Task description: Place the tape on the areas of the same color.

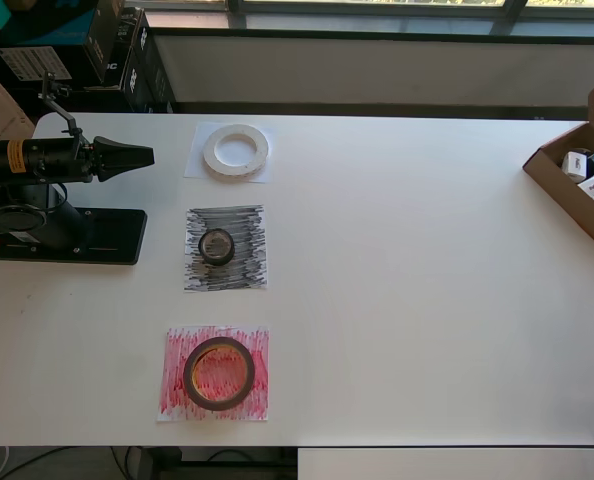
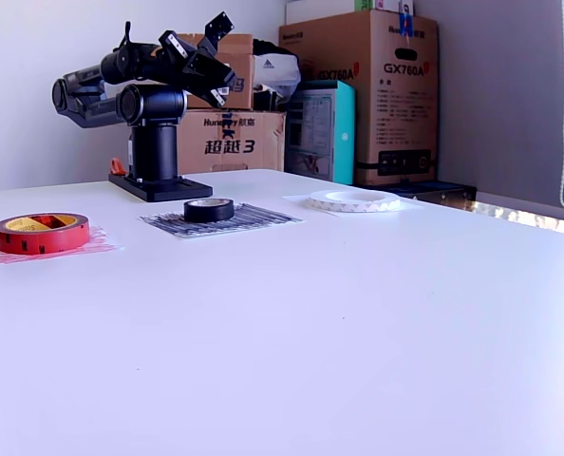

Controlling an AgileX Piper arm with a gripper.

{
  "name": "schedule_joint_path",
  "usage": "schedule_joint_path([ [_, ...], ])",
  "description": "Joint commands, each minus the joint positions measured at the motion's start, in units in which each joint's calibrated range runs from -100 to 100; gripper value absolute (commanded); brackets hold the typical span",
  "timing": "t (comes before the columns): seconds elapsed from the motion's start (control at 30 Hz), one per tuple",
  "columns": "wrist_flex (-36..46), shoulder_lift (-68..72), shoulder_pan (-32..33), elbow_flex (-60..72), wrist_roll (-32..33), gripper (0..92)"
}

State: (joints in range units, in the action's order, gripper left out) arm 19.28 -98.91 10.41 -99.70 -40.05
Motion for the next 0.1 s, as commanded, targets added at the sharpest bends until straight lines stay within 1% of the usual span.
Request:
schedule_joint_path([
  [0.0,0.7,-0.3,0.3,0.2,0.2,0.0],
  [0.07,0.7,-0.3,0.3,0.2,0.2,0.0],
])
